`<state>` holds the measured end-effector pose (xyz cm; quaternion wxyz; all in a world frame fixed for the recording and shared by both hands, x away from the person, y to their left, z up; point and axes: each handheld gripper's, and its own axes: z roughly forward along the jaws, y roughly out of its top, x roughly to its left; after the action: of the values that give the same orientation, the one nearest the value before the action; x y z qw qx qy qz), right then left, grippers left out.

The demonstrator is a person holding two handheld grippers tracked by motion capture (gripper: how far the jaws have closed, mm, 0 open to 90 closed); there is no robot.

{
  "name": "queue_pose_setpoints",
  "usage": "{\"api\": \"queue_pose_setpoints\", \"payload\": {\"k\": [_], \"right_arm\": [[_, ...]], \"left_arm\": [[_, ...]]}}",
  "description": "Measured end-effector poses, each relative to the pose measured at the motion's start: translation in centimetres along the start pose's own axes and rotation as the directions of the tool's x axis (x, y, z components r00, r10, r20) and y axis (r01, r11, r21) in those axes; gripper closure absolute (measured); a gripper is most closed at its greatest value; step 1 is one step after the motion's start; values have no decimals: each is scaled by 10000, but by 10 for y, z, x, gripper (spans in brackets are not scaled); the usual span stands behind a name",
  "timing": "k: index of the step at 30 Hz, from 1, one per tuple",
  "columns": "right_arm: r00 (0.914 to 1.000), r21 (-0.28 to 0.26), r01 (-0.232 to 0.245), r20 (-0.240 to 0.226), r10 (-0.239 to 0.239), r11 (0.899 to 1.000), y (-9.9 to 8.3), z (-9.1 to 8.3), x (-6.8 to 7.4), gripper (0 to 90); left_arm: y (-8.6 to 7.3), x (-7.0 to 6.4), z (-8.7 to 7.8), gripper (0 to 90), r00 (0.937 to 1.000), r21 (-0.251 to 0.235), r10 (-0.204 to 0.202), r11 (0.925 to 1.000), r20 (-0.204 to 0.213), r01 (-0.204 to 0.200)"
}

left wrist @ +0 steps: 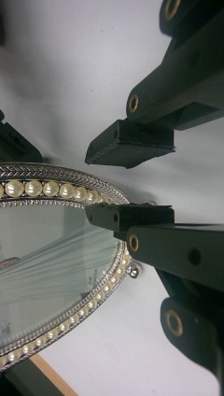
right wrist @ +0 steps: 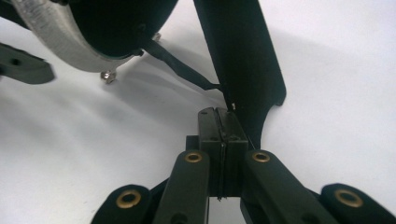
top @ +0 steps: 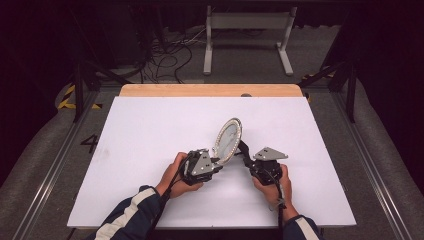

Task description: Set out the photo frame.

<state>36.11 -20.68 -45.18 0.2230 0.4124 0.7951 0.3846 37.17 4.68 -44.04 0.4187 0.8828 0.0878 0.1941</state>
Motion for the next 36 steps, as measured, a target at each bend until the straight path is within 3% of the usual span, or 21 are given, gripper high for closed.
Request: {"api": "queue_pose_setpoints", "payload": {"k": [5, 8, 14, 21, 28, 32, 34, 36], "right_arm": [[9999, -41, -61, 80, 62, 10000, 1, 1, -4, 900], [9999, -99, -67, 92, 68, 9999, 1, 1, -6, 900], [9998, -82, -65, 194, 67, 9999, 0, 2, -9, 900], [9997, -131, -80, 236, 83, 9999, 0, 2, -12, 900], [9995, -178, -172, 262, 176, 9997, 1, 0, -14, 900], [9997, -452, -47, -236, 36, 9990, 3, -6, -6, 857], [9988, -510, 50, -482, -75, 9987, 4, -7, -1, 834], [9956, -535, 265, -881, -312, 9982, 6, -8, 7, 788]], "left_arm": [[0, 2, -5, 683, 10000, -75, 47, 10000, -9, -47], [2, 8, -15, 649, 9995, -251, 46, 9997, -303, -53], [-4, 18, -35, 627, 9979, -594, -464, 9973, -453, 437], [-14, 19, -52, 589, 9956, -730, -877, 9937, -319, 852], [-33, 17, -65, 510, 9904, -534, -1285, 9906, -514, 1258], [-50, 19, -70, 422, 9792, -337, -1907, 9815, -700, 1887], [-53, 19, -71, 396, 9776, -248, -1952, 9807, -789, 1938], [-59, 19, -74, 386, 9728, -122, -1989, 9799, -1185, 1989]]}}
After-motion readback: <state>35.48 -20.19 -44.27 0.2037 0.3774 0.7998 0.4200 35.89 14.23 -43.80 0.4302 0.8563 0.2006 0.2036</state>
